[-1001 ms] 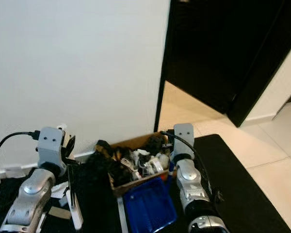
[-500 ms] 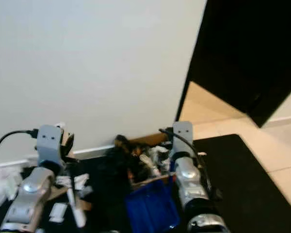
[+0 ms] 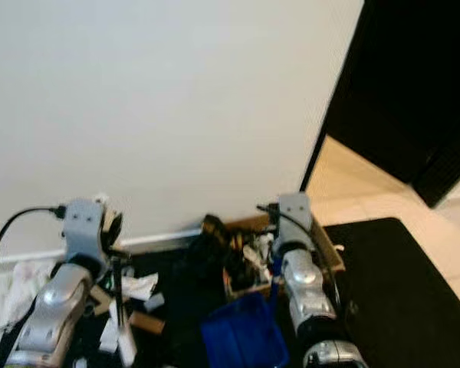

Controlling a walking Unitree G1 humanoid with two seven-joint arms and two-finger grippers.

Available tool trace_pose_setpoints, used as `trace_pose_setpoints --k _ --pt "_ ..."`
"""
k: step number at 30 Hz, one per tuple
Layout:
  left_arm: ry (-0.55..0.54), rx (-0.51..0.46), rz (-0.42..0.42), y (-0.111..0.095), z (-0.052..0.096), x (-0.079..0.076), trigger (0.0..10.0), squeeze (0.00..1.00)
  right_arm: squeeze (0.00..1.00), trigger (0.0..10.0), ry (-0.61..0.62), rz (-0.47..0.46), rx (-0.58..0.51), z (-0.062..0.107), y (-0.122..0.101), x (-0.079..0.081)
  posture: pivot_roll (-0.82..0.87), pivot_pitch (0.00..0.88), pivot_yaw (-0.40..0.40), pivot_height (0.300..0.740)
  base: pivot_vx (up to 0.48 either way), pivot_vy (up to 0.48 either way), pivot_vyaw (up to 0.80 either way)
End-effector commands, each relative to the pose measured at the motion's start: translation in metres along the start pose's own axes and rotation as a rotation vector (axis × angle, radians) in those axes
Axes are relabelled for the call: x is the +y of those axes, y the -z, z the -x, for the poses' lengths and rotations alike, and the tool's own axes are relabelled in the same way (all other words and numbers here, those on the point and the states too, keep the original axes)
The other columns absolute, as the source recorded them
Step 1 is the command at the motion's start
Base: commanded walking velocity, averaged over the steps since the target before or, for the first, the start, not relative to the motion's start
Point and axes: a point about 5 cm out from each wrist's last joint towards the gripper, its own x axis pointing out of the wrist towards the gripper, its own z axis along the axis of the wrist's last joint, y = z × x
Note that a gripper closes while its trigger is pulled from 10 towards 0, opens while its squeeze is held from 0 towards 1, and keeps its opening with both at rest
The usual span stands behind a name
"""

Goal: Sweep floor

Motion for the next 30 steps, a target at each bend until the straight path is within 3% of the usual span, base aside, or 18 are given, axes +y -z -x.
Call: trace_pose_setpoints --k 1,30 --pt "-0.010 -0.013 -0.017 -0.0030 0.0004 0.0031 10.0 0.00 0.00 10.0 -0.006 -0.014 -0.032 -0.0020 -0.0068 0.0034 0.25 0.034 0.019 0.740 0.000 0.251 0.00" --pt "-0.007 -0.014 -0.015 -0.0029 0.0000 0.0019 10.0 0.00 0.00 10.0 -0.007 -0.015 -0.027 -0.0014 -0.0057 0.0041 0.25 0.035 0.021 0.740 0.000 0.249 0.00"
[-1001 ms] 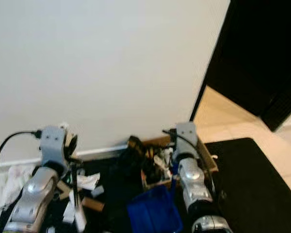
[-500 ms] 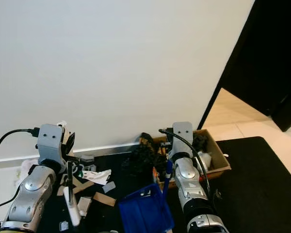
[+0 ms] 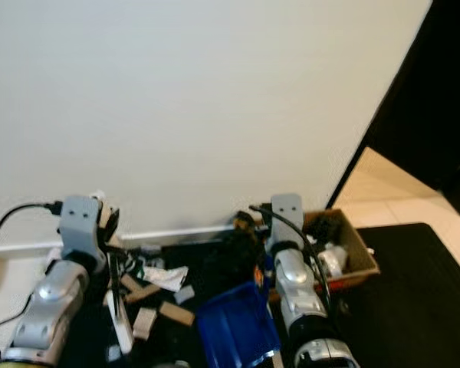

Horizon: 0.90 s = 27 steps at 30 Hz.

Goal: Sweep floor

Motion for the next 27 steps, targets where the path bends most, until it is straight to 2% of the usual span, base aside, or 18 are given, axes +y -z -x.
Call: trace_pose_setpoints --k 1,23,27 --pt "-0.011 -0.008 -0.016 -0.0014 0.0010 0.0030 10.0 0.00 0.00 10.0 0.004 -0.015 -0.031 -0.0023 -0.0069 0.0011 0.25 0.035 0.021 0.740 0.000 0.244 0.00" --pt "0.020 -0.017 -0.032 -0.0023 -0.0003 -0.0011 10.0 0.00 0.00 10.0 0.004 -0.015 -0.031 -0.0020 -0.0068 0.0013 0.25 0.038 0.022 0.740 0.000 0.011 0.00" --pt "0.026 -0.019 -0.025 -0.0021 -0.0004 -0.0019 10.0 0.00 0.00 10.0 0.003 -0.014 -0.033 -0.0021 -0.0071 0.0015 0.25 0.036 0.020 0.740 0.064 -0.331 0.00"
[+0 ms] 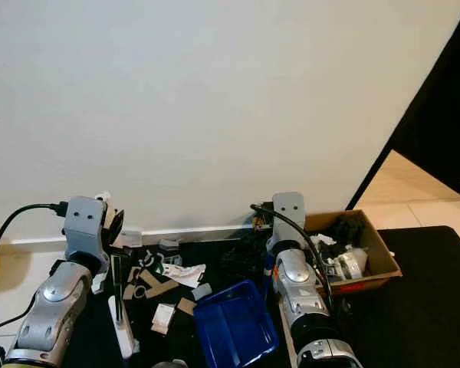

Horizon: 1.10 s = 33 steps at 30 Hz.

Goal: Sweep floor

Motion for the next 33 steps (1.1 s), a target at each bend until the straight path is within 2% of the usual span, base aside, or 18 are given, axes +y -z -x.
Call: trace_pose_setpoints --k 1,8,20,33 --pt "0.005 -0.020 -0.022 -0.003 0.000 0.001 10.0 0.00 0.00 10.0 0.010 -0.008 -0.027 -0.001 -0.006 -0.002 0.25 0.036 0.020 0.740 0.255 -0.375 0.00" --pt "-0.005 -0.011 -0.015 -0.001 0.000 0.003 10.0 0.00 0.00 10.0 0.008 -0.007 -0.028 -0.001 -0.005 -0.001 0.25 0.033 0.019 0.740 0.287 -0.381 0.00" --pt "-0.041 0.002 -0.012 0.003 0.001 0.011 10.0 0.00 0.00 10.0 -0.001 0.021 -0.054 -0.002 -0.010 -0.001 0.25 0.036 0.022 0.740 0.045 0.000 0.00" --pt "-0.052 0.016 -0.013 0.005 0.002 0.012 10.0 0.00 0.00 10.0 0.005 0.010 -0.043 0.001 -0.007 -0.001 0.25 0.047 0.025 0.740 0.000 0.000 0.00"
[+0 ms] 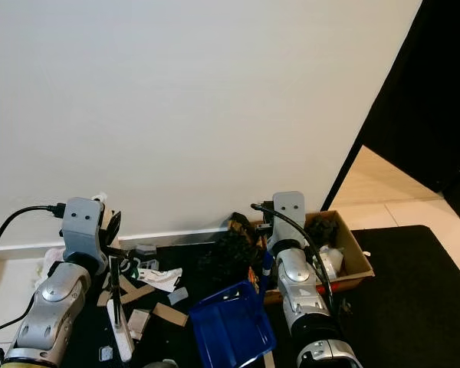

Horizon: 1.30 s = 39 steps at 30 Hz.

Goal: Sweep floor

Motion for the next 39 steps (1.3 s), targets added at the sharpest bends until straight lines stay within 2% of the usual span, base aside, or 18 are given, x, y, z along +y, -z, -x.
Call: trace_pose_setpoints --k 1,8,17,22,25,31,35,39 --pt "-0.024 0.004 -0.015 0.001 0.002 0.006 10.0 0.00 0.00 10.0 0.009 0.002 -0.028 0.000 -0.004 -0.001 0.25 0.047 0.025 0.740 0.000 0.000 0.00" --pt "-0.022 -0.003 -0.008 0.000 0.001 0.006 10.0 0.00 0.00 10.0 0.009 -0.002 -0.024 0.000 -0.004 0.000 0.25 0.047 0.025 0.740 0.000 0.399 0.00" --pt "-0.012 -0.015 -0.025 -0.001 0.002 0.004 10.0 0.00 0.00 10.0 0.010 0.001 -0.024 0.000 -0.004 0.000 0.25 0.047 0.025 0.740 0.000 0.000 0.00" --pt "0.002 -0.024 -0.029 -0.002 0.002 0.003 10.0 0.00 0.00 10.0 0.040 0.056 -0.039 0.001 -0.006 -0.003 0.25 0.051 0.024 0.740 0.000 0.000 0.00" --pt "0.009 -0.027 -0.030 -0.003 0.001 0.002 10.0 0.00 0.00 10.0 0.094 0.108 -0.021 0.001 -0.004 -0.011 0.25 0.051 0.025 0.740 0.000 0.000 0.00" --pt "0.025 -0.024 -0.038 0.000 0.001 0.002 10.0 0.00 0.00 10.0 0.115 0.097 -0.014 0.003 -0.003 -0.014 0.24 0.056 0.026 0.740 0.000 0.000 0.00" --pt "0.062 -0.046 -0.057 0.001 -0.001 0.011 10.0 0.00 0.00 10.0 0.156 0.012 0.004 0.009 0.004 -0.015 0.24 0.069 0.027 0.740 0.000 0.000 0.00" --pt "0.114 -0.037 -0.062 0.004 -0.002 0.015 10.0 0.00 0.00 10.0 0.191 0.011 0.017 0.015 0.011 -0.016 0.24 0.087 0.030 0.740 0.000 0.000 0.00"
